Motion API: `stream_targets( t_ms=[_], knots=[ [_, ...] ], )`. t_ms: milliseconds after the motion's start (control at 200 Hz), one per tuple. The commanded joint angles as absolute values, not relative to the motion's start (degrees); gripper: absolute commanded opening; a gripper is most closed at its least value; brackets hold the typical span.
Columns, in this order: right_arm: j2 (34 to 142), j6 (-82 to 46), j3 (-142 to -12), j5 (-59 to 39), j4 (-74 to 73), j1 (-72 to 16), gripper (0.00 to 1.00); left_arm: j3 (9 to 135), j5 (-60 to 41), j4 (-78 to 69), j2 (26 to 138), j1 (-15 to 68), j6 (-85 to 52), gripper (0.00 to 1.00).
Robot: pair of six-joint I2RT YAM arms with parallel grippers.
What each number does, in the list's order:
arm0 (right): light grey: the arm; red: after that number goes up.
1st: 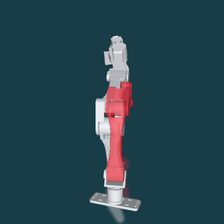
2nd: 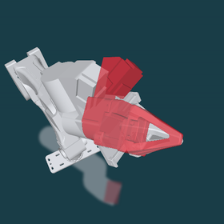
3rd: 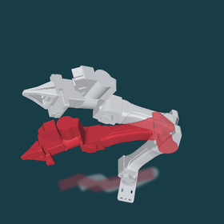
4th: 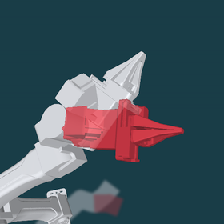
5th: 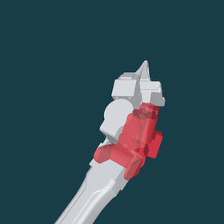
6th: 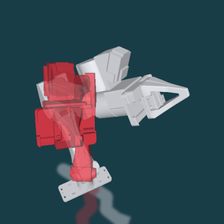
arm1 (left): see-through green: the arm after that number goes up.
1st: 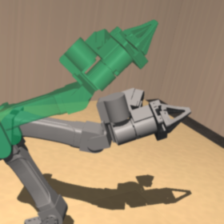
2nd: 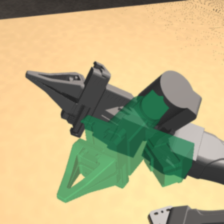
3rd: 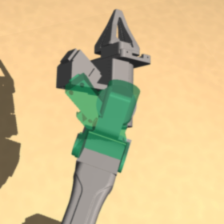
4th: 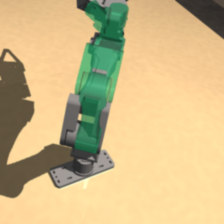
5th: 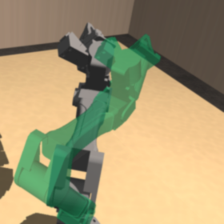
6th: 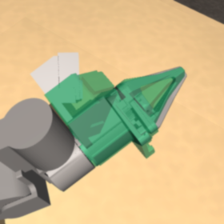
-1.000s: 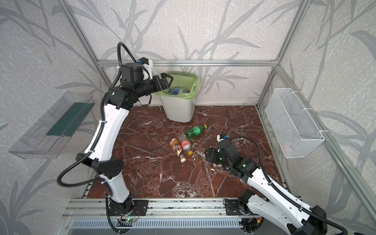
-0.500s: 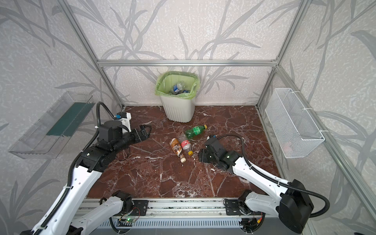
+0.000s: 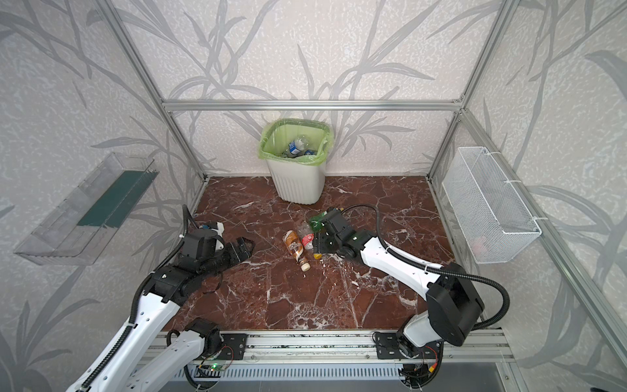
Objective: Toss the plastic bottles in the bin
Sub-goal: 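Move the right gripper toward the red-labelled bottle while the left gripper draws back, then lower the right gripper onto the red-labelled bottle and close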
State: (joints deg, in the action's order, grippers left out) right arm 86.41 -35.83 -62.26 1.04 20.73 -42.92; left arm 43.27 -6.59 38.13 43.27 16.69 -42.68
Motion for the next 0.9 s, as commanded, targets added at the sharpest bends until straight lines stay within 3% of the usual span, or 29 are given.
stream_targets(
  t_ms=[0, 895],
  knots=[
    [89.47, -32.23, -65.51, 1.24, 20.21, -42.89, 0.72, 42.04, -7.05, 38.26, 41.89, 16.26, -45.22, 0.95],
    [112.83, -24.96, -82.87, -3.18, 26.0, -40.7, 0.76, 41.55, -7.38, 39.82, 40.15, 16.17, -46.14, 0.95]
  ],
)
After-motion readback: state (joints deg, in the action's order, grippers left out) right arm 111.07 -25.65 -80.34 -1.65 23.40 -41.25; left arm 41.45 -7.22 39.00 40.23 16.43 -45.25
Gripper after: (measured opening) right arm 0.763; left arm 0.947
